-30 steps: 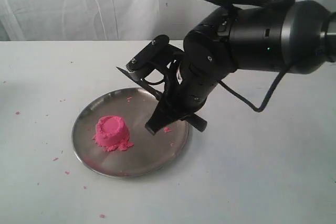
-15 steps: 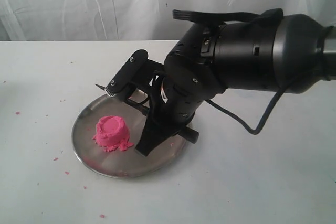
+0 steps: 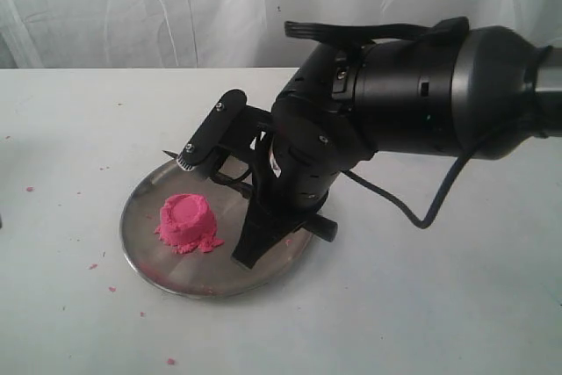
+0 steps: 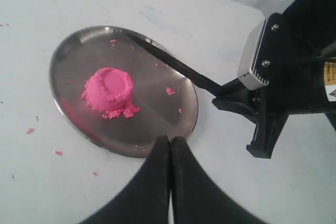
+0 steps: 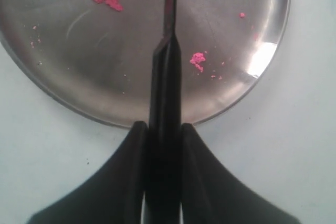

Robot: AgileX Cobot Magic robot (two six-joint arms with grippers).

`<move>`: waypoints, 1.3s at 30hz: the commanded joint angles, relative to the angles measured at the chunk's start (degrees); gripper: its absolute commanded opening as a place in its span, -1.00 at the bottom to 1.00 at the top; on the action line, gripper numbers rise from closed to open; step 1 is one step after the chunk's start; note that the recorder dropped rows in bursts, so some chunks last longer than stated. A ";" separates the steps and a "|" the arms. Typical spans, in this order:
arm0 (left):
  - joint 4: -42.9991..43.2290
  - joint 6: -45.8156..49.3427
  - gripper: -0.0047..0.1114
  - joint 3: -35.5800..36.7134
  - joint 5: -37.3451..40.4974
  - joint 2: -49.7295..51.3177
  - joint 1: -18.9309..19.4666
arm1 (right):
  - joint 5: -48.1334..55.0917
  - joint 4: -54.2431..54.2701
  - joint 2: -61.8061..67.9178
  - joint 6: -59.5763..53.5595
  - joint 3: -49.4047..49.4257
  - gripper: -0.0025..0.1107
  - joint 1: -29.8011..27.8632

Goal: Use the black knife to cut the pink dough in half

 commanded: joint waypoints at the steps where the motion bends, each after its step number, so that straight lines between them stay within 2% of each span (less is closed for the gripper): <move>1: -10.80 14.47 -0.92 -2.76 -5.54 13.23 -0.04 | -1.61 -0.94 2.22 -1.69 -0.05 -0.96 2.11; 8: -18.11 29.51 -0.88 -9.77 -7.13 32.43 -0.04 | -1.51 -3.95 7.08 -1.08 -3.39 -0.96 3.29; 13: -18.89 32.08 -0.54 -14.11 -9.92 42.93 -0.04 | -0.51 -4.19 10.36 -1.00 -7.28 -0.96 3.29; 16: -18.90 32.08 -0.41 -14.87 -12.94 47.48 -0.04 | 0.59 -4.19 11.78 -1.00 -8.94 -0.96 3.29; 18: -18.90 32.08 -0.43 -14.87 -15.08 49.80 -0.04 | 0.63 -4.06 12.34 -1.00 -9.42 -0.96 3.29; 20: -18.80 32.88 -0.54 -14.87 -16.91 51.85 -0.04 | 0.53 -3.91 12.34 -0.57 -9.42 -0.96 3.29; 24: -18.73 34.31 -0.92 -14.87 -20.22 54.46 0.08 | 1.07 -3.36 12.34 3.08 -9.31 -0.96 2.71; 29: -19.83 34.21 -0.92 -15.07 -23.35 56.15 0.08 | -1.22 -0.77 12.34 4.94 -7.67 -0.96 1.79; 33: -19.21 35.32 -0.92 -16.57 -19.86 58.03 0.70 | -3.24 1.70 12.34 4.94 -6.21 -0.96 1.56; 37: -19.46 36.77 -0.92 -19.23 -13.94 59.64 5.58 | -3.71 1.84 12.34 4.72 -5.63 -0.96 1.56; 39: -22.55 41.04 -0.92 -20.46 -10.55 60.10 8.15 | -3.81 1.95 12.34 4.72 -5.63 -0.96 1.56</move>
